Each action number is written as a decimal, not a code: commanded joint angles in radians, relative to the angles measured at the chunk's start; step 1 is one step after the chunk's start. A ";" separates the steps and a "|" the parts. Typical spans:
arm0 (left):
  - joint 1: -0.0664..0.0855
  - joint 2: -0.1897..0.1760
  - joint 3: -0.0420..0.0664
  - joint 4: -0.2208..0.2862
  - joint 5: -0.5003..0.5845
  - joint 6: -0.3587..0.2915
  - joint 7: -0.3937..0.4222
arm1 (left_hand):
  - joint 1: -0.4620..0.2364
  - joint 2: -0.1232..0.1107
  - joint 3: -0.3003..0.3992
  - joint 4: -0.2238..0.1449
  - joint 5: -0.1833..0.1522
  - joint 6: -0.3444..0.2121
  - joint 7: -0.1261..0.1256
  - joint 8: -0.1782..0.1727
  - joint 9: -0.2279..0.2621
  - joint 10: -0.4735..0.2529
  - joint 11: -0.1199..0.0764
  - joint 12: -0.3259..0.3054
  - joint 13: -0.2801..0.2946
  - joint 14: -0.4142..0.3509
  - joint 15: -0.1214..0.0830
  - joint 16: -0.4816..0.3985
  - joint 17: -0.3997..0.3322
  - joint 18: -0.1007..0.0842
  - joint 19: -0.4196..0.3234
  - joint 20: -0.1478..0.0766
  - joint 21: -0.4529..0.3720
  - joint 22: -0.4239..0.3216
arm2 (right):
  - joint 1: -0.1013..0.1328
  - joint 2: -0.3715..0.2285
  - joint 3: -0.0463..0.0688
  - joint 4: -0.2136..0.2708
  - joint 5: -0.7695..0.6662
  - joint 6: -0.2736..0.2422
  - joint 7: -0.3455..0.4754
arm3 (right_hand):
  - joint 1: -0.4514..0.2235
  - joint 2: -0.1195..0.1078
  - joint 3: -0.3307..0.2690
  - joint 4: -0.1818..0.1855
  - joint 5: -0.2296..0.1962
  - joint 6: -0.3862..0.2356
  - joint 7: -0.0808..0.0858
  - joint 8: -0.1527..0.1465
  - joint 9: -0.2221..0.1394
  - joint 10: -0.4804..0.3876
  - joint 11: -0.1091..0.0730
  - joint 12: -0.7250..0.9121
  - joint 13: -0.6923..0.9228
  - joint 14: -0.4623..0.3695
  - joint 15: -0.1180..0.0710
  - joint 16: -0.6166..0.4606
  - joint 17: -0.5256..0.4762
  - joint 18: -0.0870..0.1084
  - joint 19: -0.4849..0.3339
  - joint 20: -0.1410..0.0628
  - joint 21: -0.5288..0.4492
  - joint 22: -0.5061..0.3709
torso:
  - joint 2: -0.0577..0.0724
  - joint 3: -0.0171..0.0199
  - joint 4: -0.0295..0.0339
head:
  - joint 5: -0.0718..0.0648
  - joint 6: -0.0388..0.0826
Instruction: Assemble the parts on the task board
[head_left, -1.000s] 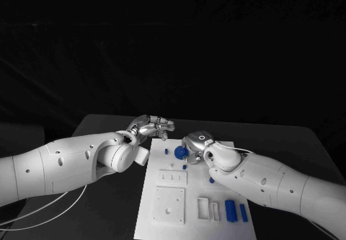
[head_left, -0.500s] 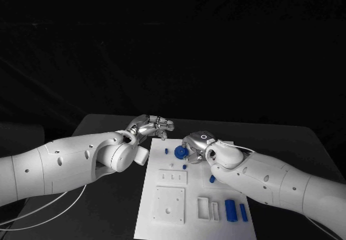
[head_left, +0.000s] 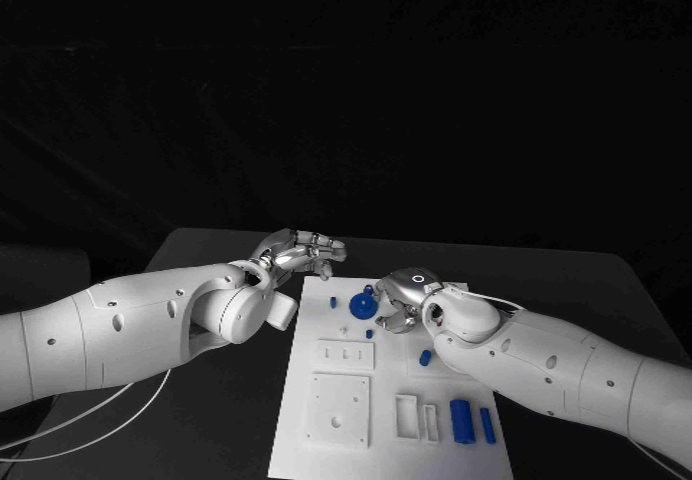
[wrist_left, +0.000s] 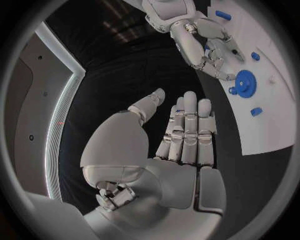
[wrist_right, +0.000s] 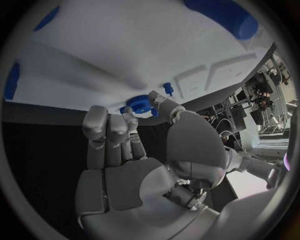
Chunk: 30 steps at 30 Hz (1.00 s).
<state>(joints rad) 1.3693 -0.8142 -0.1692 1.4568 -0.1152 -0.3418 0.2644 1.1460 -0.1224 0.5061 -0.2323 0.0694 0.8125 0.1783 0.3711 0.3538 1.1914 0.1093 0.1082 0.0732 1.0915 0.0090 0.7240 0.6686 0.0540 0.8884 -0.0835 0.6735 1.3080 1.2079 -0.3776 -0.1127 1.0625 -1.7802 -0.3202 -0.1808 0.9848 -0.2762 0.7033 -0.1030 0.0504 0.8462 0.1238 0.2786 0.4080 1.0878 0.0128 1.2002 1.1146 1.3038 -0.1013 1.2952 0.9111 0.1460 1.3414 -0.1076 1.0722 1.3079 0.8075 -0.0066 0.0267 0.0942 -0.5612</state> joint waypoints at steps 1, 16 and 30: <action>0.001 0.000 0.001 0.004 -0.003 -0.002 0.007 | -0.013 -0.001 0.007 -0.001 -0.004 -0.002 0.003 -0.007 0.001 0.001 0.007 -0.005 -0.001 -0.004 0.000 0.004 -0.002 0.025 0.003 -0.007 0.006 0.015 | -0.001 -0.012 0.001 0.011 0.009 -0.035 -0.018 | -0.006 0.003 -0.009 0.002 0.001 0.004 0.005 0.000 -0.001 -0.005 0.002 -0.003 0.002 -0.001 0.006 -0.005 0.002 0.116 -0.003 -0.008 0.000 0.012 | 0.000 0.0005 0.0001 | -0.001 0.002; 0.001 -0.007 0.001 -0.023 -0.002 -0.009 0.022 | -0.012 -0.002 0.008 -0.001 -0.004 -0.001 0.003 -0.007 0.002 0.001 0.007 -0.005 -0.001 -0.004 0.000 0.005 -0.002 0.025 0.003 -0.007 0.006 0.015 | 0.018 -0.163 0.098 0.122 0.257 -0.124 0.154 | 0.011 0.003 -0.009 -0.004 0.006 0.016 0.018 0.009 0.004 -0.008 0.015 -0.003 0.003 -0.002 0.018 -0.008 0.003 0.116 -0.005 -0.013 -0.003 0.011 | -0.003 0.0060 -0.0030 | -0.015 0.019; -0.002 0.005 0.000 -0.070 0.010 0.011 0.030 | -0.013 0.000 0.009 -0.002 -0.004 0.004 0.001 -0.004 0.004 0.012 0.004 0.000 0.002 -0.004 -0.002 0.006 -0.003 0.025 0.002 -0.007 0.008 0.014 | 0.022 -0.289 0.143 0.023 0.484 0.032 0.346 | 0.067 0.074 -0.137 -0.188 0.190 -0.001 0.031 0.006 0.007 -0.045 0.028 -0.004 0.009 -0.018 0.031 -0.024 0.006 0.116 -0.048 -0.002 -0.008 0.017 | -0.021 0.0285 -0.0283 | -0.030 0.026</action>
<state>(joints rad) 1.3677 -0.8115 -0.1699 1.3886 -0.1127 -0.3439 0.2750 1.1418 -0.1262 0.5084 -0.2346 0.0694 0.8126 0.1783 0.3671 0.3565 1.1977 0.1126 0.1082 0.0735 1.0915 0.0090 0.7240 0.6666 0.0542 0.8899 -0.0818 0.6775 1.3076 1.2313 -0.6678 0.0304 1.0921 -1.3605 -0.3552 0.0905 1.0483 -0.2075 0.5711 -0.2915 0.2389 0.8341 0.1396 0.2836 0.4148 1.0485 0.0409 1.1992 1.1226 1.2894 -0.0726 1.2757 0.9164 0.1381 1.2996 -0.1086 1.0676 1.3076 0.7916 0.0151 0.0053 0.0686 -0.5365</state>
